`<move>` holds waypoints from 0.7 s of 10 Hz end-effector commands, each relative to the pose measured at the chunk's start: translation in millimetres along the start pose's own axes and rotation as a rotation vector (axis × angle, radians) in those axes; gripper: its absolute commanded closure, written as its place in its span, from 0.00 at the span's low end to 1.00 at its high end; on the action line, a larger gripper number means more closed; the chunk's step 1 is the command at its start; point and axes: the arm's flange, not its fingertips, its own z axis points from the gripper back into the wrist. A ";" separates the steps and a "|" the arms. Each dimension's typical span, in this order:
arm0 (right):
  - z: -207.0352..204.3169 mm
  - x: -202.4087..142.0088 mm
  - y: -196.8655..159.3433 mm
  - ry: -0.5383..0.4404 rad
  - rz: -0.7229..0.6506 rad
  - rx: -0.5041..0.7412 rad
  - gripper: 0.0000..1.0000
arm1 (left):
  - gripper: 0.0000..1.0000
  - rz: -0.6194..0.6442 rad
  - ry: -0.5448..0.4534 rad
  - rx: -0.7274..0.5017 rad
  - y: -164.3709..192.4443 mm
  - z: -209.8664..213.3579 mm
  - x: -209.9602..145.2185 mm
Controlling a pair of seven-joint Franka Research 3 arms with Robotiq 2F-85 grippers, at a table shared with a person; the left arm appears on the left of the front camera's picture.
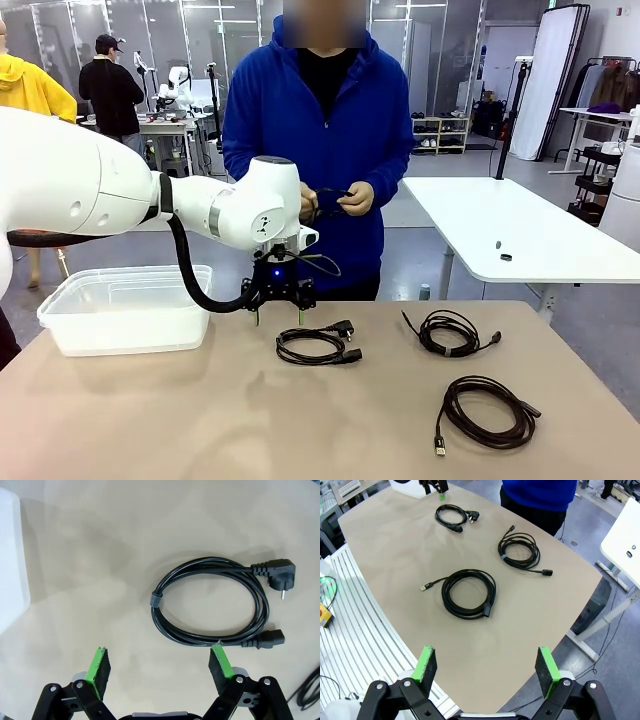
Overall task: Organize and store the cables.
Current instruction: Place the Power Cable into the Organizing box.
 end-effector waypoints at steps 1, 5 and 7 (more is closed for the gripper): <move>2.1 -0.2 -0.2 -0.009 0.017 0.006 0.00 | 0.00 -0.005 0.010 -0.008 4.5 -5.8 -4.7; 2.1 -0.2 -0.2 -0.009 0.017 0.006 0.00 | 0.00 -0.004 -0.012 -0.023 5.7 -39.8 -3.7; 2.1 -0.2 -0.2 -0.009 0.017 0.006 0.00 | 0.00 -0.008 -0.019 -0.036 9.2 -55.9 2.0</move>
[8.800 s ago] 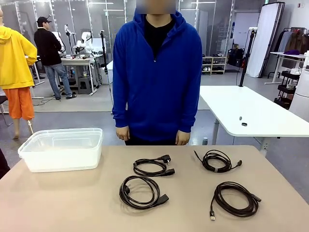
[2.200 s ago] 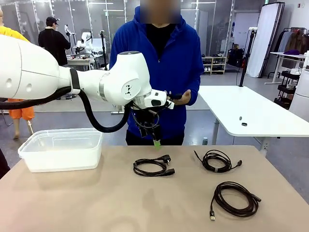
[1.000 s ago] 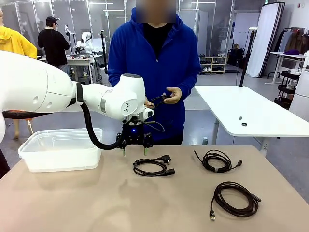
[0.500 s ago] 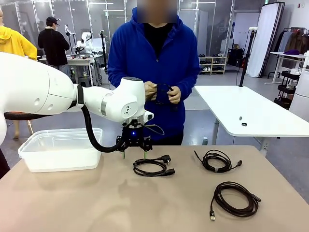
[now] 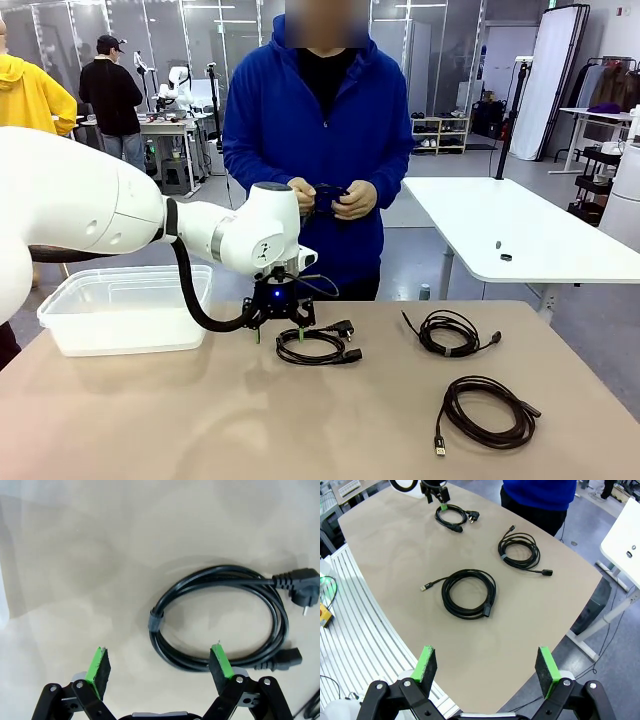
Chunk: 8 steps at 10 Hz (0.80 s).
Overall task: Organize and store the cables.
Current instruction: Place the Power Cable into the Organizing box.
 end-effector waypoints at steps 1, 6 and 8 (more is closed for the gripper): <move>2.1 -0.1 -0.2 -0.009 0.016 0.006 0.00 | 0.00 -0.013 -0.020 -0.019 8.4 -9.7 2.1; 2.1 -0.1 -0.2 -0.009 0.016 0.006 0.00 | 0.52 -0.026 -0.020 0.020 9.7 -12.7 6.4; 2.1 -0.1 -0.2 -0.009 0.016 0.006 0.00 | 1.00 -0.050 -0.024 0.016 11.6 -16.1 9.5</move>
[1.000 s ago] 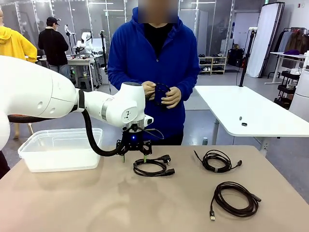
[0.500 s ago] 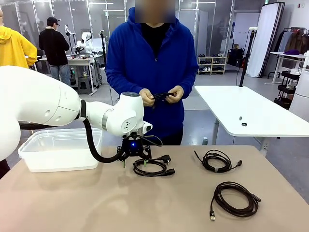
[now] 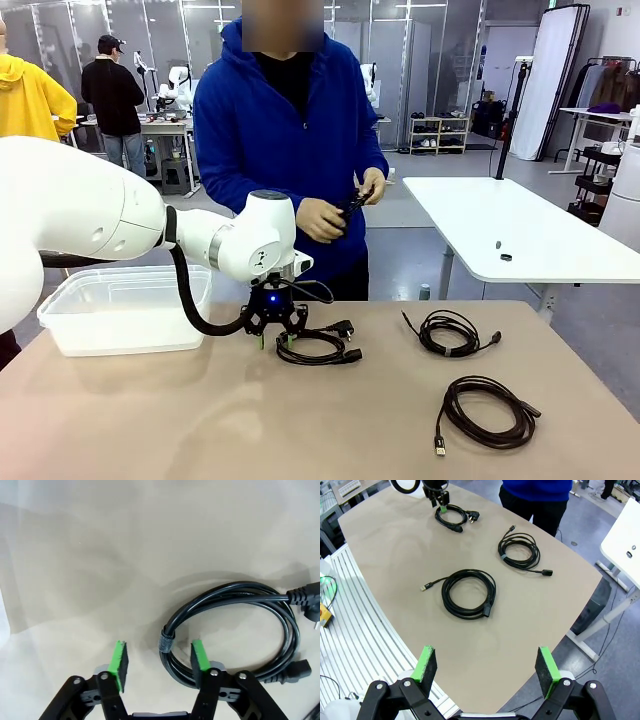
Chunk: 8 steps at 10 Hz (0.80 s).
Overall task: Organize and store the cables.
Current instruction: Place the Power Cable into the Organizing box.
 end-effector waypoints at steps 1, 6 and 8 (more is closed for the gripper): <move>2.1 -0.1 -0.2 -0.009 0.015 0.006 0.00 | 0.77 -0.062 -0.022 0.021 2.4 -3.9 2.6; 2.1 -0.1 -0.2 -0.009 0.015 0.006 0.00 | 1.00 -0.092 -0.017 -0.014 4.7 -2.2 -2.0; 2.1 -0.1 -0.2 -0.009 0.015 0.006 0.00 | 1.00 -0.107 -0.026 -0.027 7.8 10.2 -5.2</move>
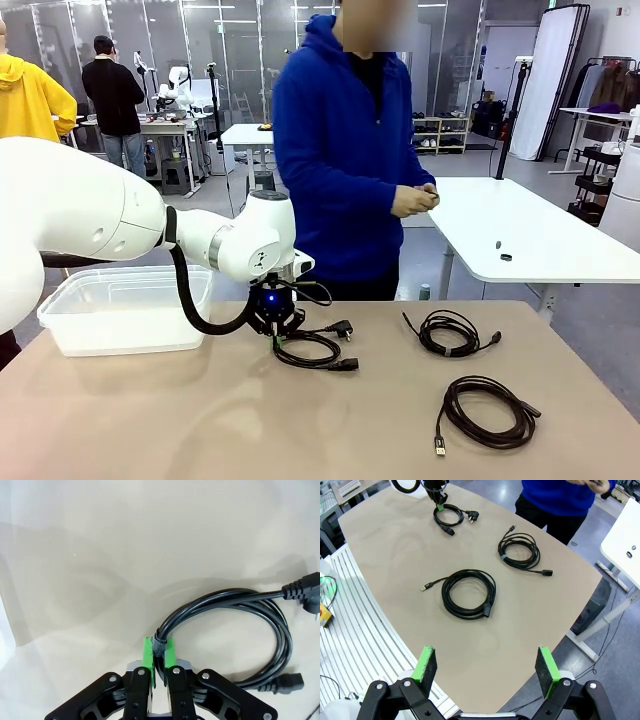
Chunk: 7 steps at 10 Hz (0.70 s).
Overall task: Organize and store the cables.
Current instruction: Place the Power Cable into the Organizing box.
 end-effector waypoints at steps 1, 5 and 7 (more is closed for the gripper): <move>2.0 -0.1 -0.2 -0.009 0.015 0.006 0.00 | 1.00 -0.019 -0.031 -0.047 9.7 19.0 -6.5; 2.0 -0.1 -0.2 -0.009 0.015 0.006 0.00 | 1.00 -0.107 -0.102 -0.071 20.1 135.4 -20.1; 2.0 -0.1 -0.2 -0.009 0.015 0.006 0.00 | 1.00 -0.142 -0.102 -0.088 25.0 164.8 -29.8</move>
